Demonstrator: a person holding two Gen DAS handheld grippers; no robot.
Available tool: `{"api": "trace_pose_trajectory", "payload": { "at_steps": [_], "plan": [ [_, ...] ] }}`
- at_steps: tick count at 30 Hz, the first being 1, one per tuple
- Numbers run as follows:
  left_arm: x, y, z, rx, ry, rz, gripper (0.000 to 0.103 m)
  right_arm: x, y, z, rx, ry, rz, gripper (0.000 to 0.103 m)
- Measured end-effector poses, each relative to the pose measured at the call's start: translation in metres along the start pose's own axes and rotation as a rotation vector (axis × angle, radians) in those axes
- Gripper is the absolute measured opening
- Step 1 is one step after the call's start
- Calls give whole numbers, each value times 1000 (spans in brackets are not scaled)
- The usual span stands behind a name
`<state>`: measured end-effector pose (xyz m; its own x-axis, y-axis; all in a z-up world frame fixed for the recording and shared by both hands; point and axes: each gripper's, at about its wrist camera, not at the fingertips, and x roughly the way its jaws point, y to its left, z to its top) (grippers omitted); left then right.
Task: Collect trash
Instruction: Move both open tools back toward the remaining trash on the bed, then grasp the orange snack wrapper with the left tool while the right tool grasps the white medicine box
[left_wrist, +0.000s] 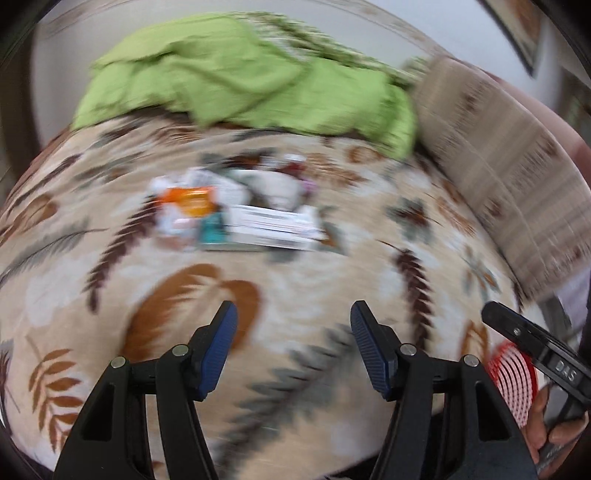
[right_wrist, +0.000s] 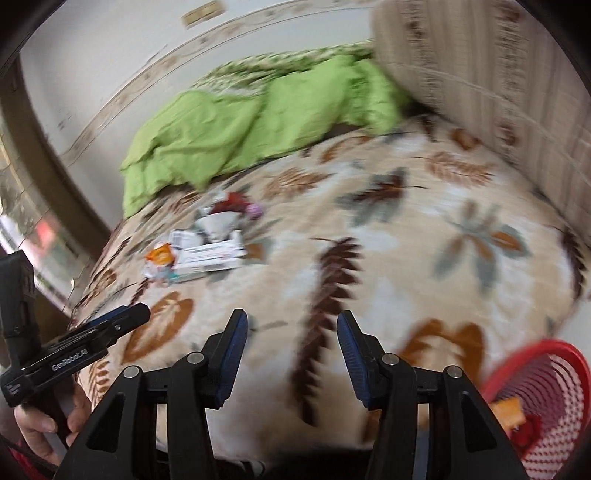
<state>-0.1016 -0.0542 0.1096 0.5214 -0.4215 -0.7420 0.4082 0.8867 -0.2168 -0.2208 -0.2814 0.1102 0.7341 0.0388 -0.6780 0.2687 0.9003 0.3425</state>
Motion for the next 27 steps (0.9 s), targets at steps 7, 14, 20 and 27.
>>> {"api": "trace_pose_trajectory", "payload": {
  "at_steps": [7,14,20,27],
  "plan": [
    [18,65,24,-148,-25,127,65,69,47,27,-29,43,56,58],
    [69,100,67,-216,-26,229,77,124,53,50,109,72,60,58],
    [113,111,74,-225,12,216,79,154,41,56,126,112,52,58],
    [129,119,74,-207,25,194,56,212,33,85,170,176,112,58]
  ]
}}
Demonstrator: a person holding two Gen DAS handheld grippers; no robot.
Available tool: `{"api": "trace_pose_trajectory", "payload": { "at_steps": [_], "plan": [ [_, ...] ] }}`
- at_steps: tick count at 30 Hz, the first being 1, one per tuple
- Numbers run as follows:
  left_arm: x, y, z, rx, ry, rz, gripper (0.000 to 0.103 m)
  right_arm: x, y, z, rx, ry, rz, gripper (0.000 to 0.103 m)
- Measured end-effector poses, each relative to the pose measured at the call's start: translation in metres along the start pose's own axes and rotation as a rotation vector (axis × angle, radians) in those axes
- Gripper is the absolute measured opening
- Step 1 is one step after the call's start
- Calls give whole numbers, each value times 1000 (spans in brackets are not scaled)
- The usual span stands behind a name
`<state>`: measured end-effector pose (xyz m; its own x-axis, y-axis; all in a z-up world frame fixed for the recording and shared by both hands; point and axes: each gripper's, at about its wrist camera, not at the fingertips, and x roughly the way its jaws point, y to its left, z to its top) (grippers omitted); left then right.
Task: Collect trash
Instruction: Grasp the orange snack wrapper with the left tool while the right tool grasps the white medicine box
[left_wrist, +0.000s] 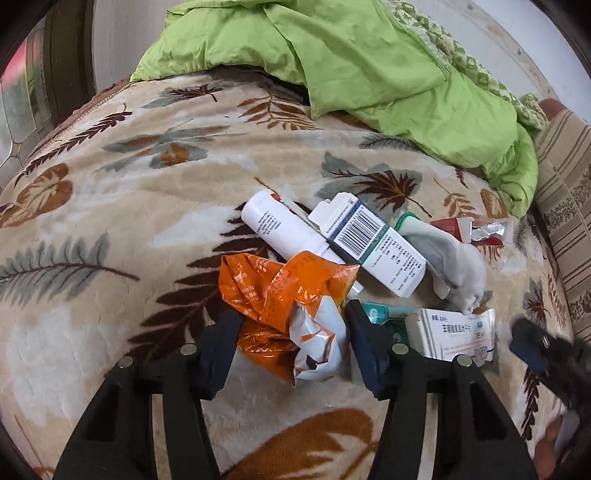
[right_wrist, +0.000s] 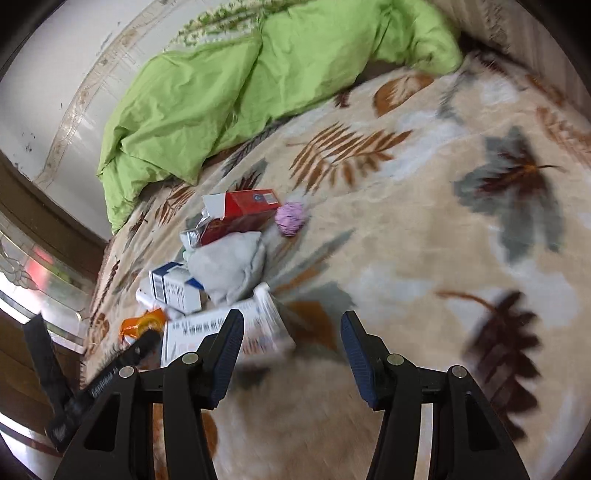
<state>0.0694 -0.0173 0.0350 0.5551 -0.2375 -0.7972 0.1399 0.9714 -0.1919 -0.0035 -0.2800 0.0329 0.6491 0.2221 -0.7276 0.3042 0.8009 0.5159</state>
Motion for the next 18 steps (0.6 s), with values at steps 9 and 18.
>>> {"api": "trace_pose_trajectory", "payload": {
  "at_steps": [9,18],
  "plan": [
    [-27,18,5,-33,-82,15,56,38,10,-1,-17,91,107,37],
    [-39,48,8,-111,-98,26,56,-13,41,-107,-141,375,295,41]
  ]
}}
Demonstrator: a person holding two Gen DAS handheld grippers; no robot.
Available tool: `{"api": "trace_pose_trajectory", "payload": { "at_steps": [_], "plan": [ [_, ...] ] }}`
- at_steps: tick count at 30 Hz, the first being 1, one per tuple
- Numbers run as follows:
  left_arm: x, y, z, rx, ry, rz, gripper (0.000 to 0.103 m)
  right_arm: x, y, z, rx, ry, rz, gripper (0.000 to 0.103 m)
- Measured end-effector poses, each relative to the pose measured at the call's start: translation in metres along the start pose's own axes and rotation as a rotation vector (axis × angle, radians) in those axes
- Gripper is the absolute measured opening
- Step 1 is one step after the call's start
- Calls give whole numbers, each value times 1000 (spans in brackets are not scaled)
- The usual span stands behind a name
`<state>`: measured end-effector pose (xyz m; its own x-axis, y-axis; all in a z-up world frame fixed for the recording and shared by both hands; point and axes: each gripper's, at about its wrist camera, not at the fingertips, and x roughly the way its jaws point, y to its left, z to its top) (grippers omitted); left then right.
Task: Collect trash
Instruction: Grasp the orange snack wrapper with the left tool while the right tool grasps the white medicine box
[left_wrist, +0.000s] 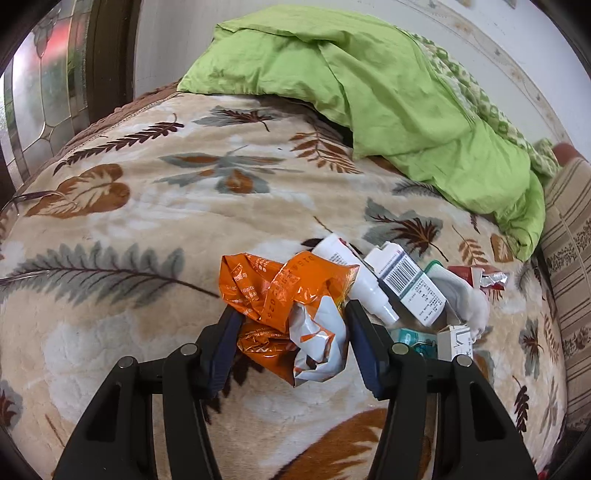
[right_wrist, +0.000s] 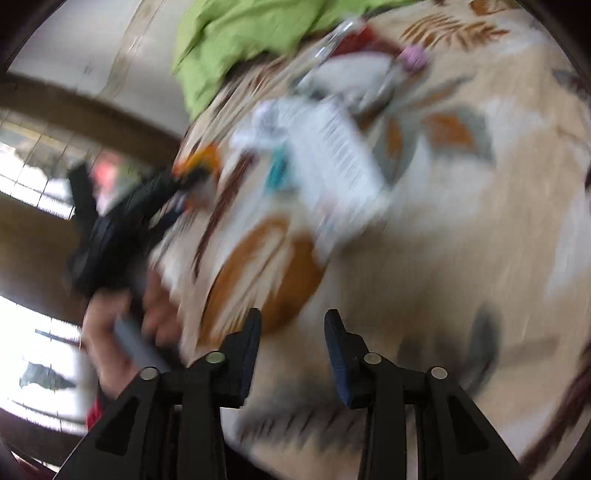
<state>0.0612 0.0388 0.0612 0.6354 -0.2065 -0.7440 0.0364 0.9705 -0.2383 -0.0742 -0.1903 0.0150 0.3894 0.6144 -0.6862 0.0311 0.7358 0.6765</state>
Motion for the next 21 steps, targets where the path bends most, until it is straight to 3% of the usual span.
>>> {"api": "trace_pose_trajectory", "payload": {
  "at_steps": [2,5,6,8,12,14,16,17,21],
  "plan": [
    [-2,0,-1,9,-5,3,56,-9,7,-6,-27,-23,-11,48],
    [-5,0,-2,23,-11,4,56,-28,16,12,-105,-163,-153,57],
    [-6,-1,-2,27,-12,2,56,-31,19,22,-136,-209,-191,69],
    [-8,-1,-3,35,-16,3,56,-26,22,39,-180,-243,-273,80],
    [-9,-1,-4,43,-12,-1,56,8,19,67,-242,-214,-396,80],
    [-10,-3,-5,57,-11,-6,56,23,9,75,-221,-178,-406,80],
    [-12,-6,-7,72,-13,-10,56,25,2,74,-209,-181,-425,71],
    [-12,-8,-8,79,-10,-17,56,27,0,74,-212,-171,-411,60],
    [-17,-23,-13,127,-14,-40,56,28,5,69,-253,-180,-427,57]
  ]
}}
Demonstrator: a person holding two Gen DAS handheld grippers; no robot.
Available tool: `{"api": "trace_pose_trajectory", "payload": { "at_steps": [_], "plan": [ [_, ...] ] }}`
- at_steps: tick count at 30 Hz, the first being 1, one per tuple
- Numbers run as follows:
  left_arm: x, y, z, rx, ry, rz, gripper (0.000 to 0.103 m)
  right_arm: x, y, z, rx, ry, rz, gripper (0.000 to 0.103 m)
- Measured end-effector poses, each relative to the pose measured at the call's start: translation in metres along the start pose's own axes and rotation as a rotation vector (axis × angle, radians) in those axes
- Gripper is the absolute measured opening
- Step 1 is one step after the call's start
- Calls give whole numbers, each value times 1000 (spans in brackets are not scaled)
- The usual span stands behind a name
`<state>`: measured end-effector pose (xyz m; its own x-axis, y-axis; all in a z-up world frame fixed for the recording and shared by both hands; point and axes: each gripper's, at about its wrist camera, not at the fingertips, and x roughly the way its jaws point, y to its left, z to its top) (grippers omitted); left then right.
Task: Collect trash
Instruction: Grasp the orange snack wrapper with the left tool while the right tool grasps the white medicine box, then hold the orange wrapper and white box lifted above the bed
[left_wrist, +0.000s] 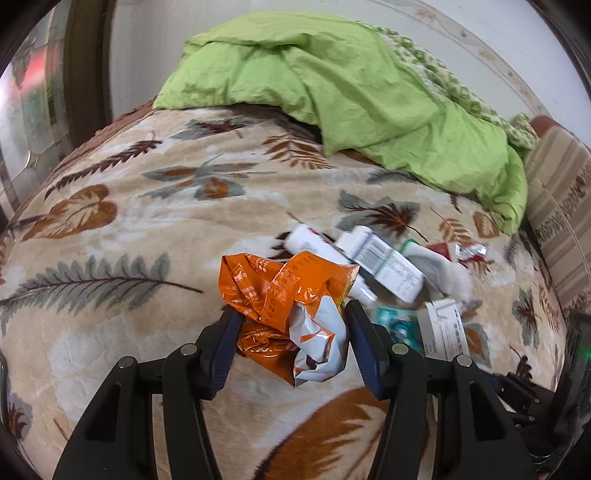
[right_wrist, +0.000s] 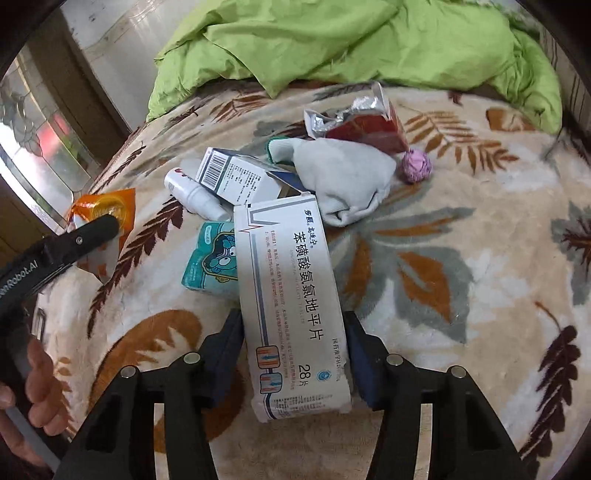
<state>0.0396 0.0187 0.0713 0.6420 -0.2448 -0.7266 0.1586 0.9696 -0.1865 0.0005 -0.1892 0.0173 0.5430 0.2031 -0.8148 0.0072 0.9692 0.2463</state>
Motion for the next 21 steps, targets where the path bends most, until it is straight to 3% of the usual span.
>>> {"api": "trace_pose_trajectory", "payload": {
  "at_steps": [10,21],
  "plan": [
    [-16,-34,-16,92,-35,-10,56,-54,13,-1,-21,-237,-82,57],
    [-22,-58,-22,187,-116,108,56,-65,4,4,27,-282,-66,57]
  ]
}}
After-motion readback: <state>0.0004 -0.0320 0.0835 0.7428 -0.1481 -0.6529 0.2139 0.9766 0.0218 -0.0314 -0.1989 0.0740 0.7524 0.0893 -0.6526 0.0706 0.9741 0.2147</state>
